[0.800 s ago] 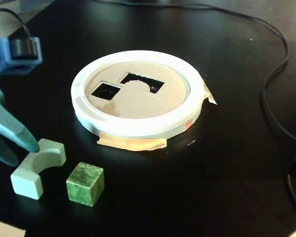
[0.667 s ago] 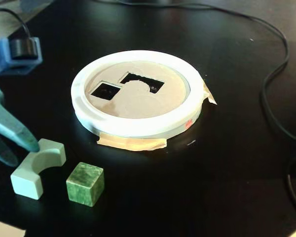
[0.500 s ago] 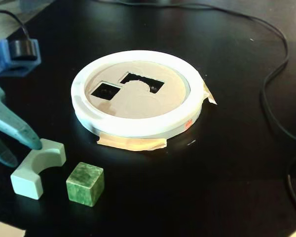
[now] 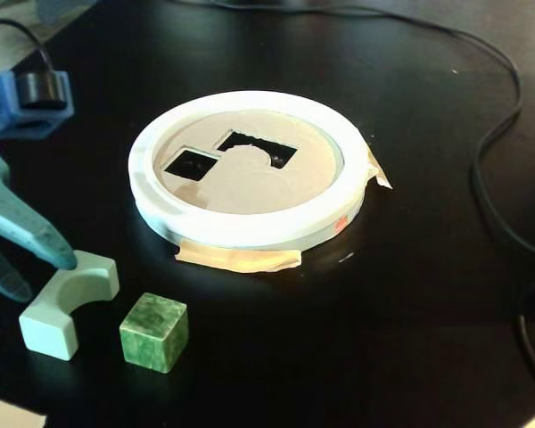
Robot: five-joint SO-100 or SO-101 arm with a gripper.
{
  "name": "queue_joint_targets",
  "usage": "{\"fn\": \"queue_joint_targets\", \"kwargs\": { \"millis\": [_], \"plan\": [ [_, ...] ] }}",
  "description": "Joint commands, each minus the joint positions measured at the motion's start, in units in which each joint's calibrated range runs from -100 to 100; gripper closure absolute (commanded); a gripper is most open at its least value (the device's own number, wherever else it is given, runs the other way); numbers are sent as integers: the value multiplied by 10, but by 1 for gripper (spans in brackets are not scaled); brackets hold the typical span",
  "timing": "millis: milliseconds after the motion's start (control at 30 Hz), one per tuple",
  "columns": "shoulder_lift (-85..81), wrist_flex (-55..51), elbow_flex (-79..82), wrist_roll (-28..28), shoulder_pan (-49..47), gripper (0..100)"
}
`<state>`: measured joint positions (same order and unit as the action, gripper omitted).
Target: Pick up the square block and drop it in corresponding square shaped hole
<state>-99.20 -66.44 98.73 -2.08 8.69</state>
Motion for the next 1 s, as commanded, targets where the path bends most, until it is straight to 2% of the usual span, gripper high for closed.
{"fn": "queue_joint_targets", "kwargs": {
  "millis": [0,367,800,967],
  "plan": [
    [-8,17,-1,3,12,15],
    [-8,17,-6,3,8,15],
    [9,6,-154,3,-7,16],
    [122,10,-229,3,-8,16]
  ]
}}
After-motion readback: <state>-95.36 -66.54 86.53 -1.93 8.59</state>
